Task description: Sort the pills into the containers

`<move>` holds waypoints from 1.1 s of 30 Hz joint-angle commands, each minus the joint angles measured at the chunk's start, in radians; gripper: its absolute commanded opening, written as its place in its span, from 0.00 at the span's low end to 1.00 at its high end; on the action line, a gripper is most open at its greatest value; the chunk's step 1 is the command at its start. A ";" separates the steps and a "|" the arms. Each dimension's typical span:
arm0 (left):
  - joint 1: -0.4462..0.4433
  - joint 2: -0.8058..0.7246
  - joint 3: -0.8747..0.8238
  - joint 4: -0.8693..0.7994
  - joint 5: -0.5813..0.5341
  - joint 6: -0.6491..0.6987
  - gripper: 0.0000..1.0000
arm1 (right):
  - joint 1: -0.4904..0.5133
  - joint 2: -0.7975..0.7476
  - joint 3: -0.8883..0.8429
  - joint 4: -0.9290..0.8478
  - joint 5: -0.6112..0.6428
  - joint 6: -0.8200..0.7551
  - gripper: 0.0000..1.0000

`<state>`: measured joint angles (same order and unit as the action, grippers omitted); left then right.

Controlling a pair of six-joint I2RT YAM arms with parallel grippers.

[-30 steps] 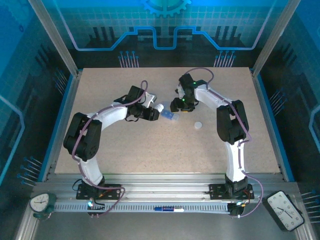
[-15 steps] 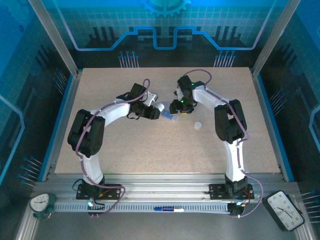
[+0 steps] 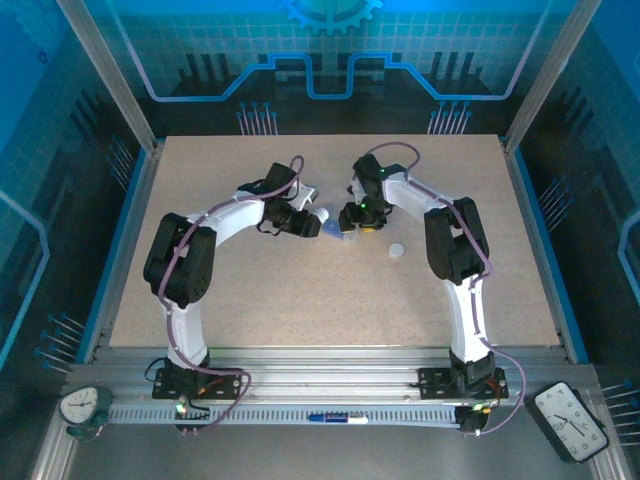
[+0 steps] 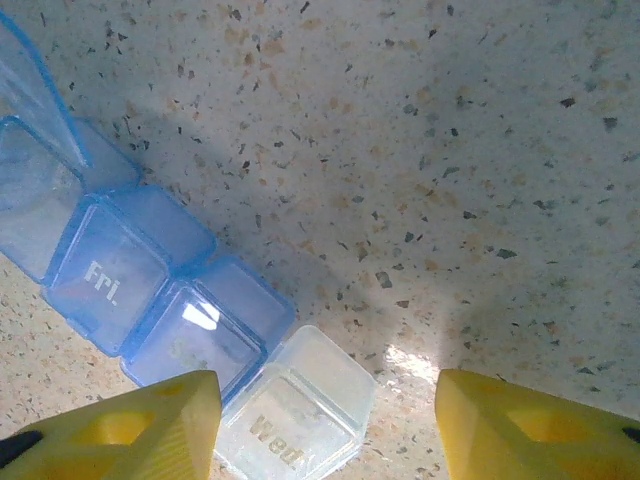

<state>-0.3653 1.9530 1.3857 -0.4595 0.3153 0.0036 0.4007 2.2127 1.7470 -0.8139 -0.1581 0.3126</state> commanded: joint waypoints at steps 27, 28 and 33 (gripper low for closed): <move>-0.053 0.100 0.183 -0.252 -0.160 0.105 0.00 | 0.015 0.030 0.027 -0.025 -0.001 -0.015 0.59; -0.055 0.104 0.188 -0.259 -0.169 0.108 0.00 | 0.015 0.030 0.026 -0.024 -0.001 -0.015 0.59; -0.065 0.110 0.203 -0.272 -0.189 0.118 0.00 | 0.015 0.027 0.020 -0.022 -0.001 -0.012 0.59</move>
<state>-0.4206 2.0487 1.5505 -0.6933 0.1490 0.0937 0.4011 2.2166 1.7542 -0.8181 -0.1581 0.3122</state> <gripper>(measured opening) 0.445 0.593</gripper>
